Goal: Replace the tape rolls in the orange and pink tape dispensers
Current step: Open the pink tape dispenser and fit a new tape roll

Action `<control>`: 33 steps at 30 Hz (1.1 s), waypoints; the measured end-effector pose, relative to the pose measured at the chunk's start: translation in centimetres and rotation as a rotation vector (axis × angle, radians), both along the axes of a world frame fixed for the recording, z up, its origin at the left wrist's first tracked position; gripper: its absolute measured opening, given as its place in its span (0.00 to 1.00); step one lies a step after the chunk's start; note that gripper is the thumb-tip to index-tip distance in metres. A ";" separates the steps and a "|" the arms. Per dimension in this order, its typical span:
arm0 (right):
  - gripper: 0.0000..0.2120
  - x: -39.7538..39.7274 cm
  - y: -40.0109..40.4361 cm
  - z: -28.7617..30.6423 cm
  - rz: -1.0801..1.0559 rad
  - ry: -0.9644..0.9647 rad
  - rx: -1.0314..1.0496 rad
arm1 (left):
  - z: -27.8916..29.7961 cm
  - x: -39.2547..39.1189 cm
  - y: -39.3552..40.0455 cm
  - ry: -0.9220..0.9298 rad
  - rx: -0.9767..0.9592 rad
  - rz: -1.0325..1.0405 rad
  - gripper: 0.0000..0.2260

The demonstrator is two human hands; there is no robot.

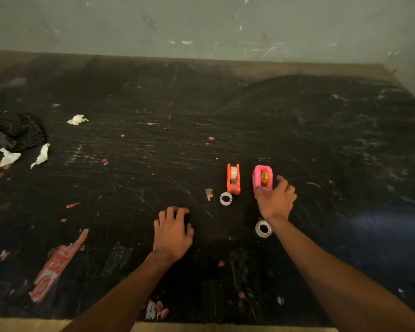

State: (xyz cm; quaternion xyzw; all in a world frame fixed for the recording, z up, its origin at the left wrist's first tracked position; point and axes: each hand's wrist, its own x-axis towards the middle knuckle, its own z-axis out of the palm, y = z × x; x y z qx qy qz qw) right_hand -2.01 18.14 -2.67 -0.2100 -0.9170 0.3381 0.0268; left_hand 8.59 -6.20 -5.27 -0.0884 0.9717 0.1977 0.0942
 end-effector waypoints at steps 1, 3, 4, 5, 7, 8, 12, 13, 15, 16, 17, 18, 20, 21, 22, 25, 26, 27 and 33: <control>0.39 -0.7 0.4 -0.2 0.005 -0.089 -0.027 | 0.5 -1.0 0.8 0.006 0.035 -0.023 0.21; 0.43 -1.8 0.9 -0.8 0.057 -0.207 -0.023 | 1.5 -3.0 2.9 0.028 0.111 -0.104 0.20; 0.41 -2.1 1.1 -1.2 0.087 -0.229 0.003 | 2.0 -4.1 4.0 0.039 0.153 -0.141 0.19; 0.39 -2.5 1.2 -1.6 0.109 -0.235 0.023 | 2.5 -5.1 5.2 0.042 0.206 -0.171 0.19; 0.32 -3.1 1.5 -2.1 0.110 -0.226 0.002 | 3.4 -6.8 7.2 0.035 0.312 -0.217 0.19; 0.29 -3.4 1.8 -2.1 0.102 -0.224 -0.029 | 3.9 -7.5 8.0 0.035 0.345 -0.238 0.19; 0.29 -3.1 3.3 -1.4 0.083 -0.180 -0.167 | 5.5 -9.8 10.2 0.038 0.362 -0.301 0.24; 0.31 -2.7 3.9 -1.0 0.099 -0.152 -0.204 | 5.9 -10.3 10.3 0.046 0.362 -0.310 0.25; 0.32 -1.8 4.8 0.1 0.164 -0.081 -0.249 | 6.5 -11.2 10.3 0.088 0.363 -0.324 0.28; 0.32 -1.3 5.2 0.7 0.216 -0.058 -0.253 | 6.8 -11.5 10.2 0.116 0.364 -0.333 0.30; 0.33 -0.9 5.5 1.4 0.286 -0.047 -0.246 | 7.0 -11.8 10.1 0.139 0.365 -0.342 0.32; 0.34 -0.5 5.7 2.0 0.366 -0.051 -0.231 | 7.2 -12.0 9.8 0.153 0.365 -0.357 0.35; 0.34 0.2 5.6 3.2 0.536 -0.061 -0.196 | 7.8 -11.9 9.2 0.135 0.382 -0.401 0.39; 0.35 0.5 5.4 3.6 0.609 -0.069 -0.177 | 8.0 -11.8 8.7 0.110 0.388 -0.429 0.41; 0.35 0.8 5.2 3.9 0.666 -0.084 -0.150 | 8.1 -11.4 8.1 0.087 0.380 -0.458 0.42; 0.36 2.0 4.1 3.9 0.787 -0.137 -0.086 | 8.0 -9.4 6.0 0.071 0.333 -0.496 0.36; 0.36 2.6 3.6 3.7 0.817 -0.152 -0.078 | 7.8 -8.5 5.3 0.075 0.330 -0.487 0.33; 0.36 3.4 3.0 3.6 0.847 -0.158 -0.077 | 7.6 -7.4 4.7 0.077 0.329 -0.468 0.31; 0.27 7.5 -0.9 2.0 0.921 -0.077 -0.014 | 4.0 -1.3 2.1 0.023 0.318 -0.318 0.30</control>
